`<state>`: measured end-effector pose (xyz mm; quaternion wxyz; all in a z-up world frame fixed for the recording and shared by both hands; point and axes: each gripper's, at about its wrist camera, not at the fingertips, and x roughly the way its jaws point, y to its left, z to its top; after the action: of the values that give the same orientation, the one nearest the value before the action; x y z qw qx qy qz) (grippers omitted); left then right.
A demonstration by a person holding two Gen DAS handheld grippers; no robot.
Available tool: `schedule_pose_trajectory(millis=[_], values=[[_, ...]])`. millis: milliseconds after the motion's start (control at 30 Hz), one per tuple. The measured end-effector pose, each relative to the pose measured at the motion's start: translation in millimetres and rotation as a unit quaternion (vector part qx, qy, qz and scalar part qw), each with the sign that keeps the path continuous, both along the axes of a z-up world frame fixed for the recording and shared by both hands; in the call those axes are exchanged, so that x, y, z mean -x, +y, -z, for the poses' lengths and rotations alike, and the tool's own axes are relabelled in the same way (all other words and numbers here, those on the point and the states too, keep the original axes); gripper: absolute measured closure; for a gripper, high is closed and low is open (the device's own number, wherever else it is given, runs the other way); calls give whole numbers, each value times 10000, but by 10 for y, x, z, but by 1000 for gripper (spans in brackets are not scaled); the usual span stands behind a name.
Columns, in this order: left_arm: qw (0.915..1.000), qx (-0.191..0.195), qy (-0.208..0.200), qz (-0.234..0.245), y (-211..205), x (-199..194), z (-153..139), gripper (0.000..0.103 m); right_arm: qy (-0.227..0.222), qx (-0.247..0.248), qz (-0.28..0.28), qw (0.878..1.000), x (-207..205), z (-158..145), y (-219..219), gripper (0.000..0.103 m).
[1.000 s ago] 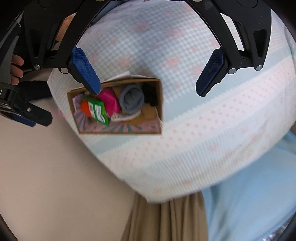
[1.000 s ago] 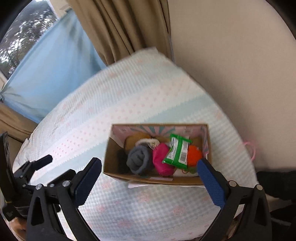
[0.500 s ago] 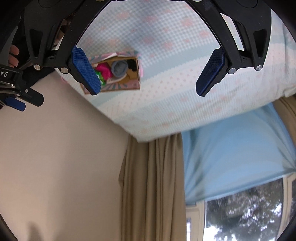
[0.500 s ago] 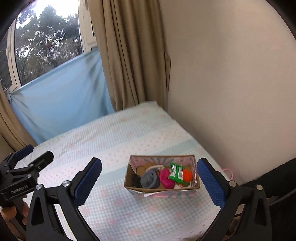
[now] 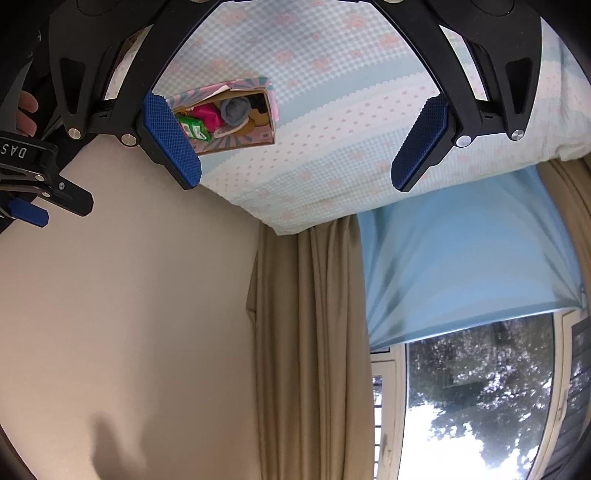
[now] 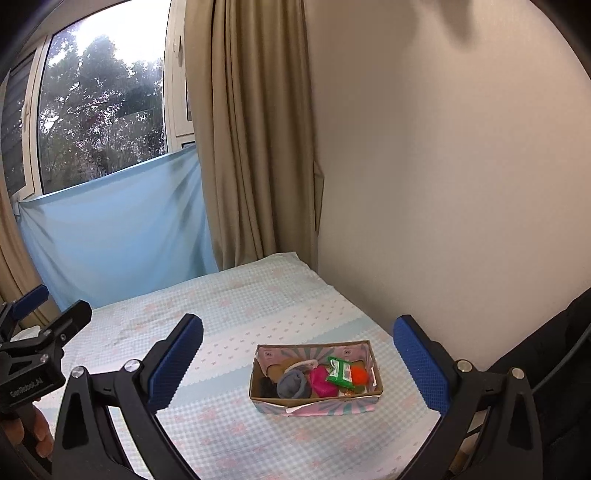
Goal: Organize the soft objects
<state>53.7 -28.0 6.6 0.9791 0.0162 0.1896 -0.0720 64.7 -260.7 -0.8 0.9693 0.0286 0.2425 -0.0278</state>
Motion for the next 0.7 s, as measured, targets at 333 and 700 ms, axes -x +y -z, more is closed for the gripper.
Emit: schedule_pose_trajectory(millis=[333, 700], values=[[10000, -16, -57, -17, -3, 82, -18, 0, -76, -40, 57, 9999, 70, -43, -1, 0], [10000, -38, -31, -18, -62, 68, -22, 0, -72, -7, 79, 9999, 62, -36, -18, 0]])
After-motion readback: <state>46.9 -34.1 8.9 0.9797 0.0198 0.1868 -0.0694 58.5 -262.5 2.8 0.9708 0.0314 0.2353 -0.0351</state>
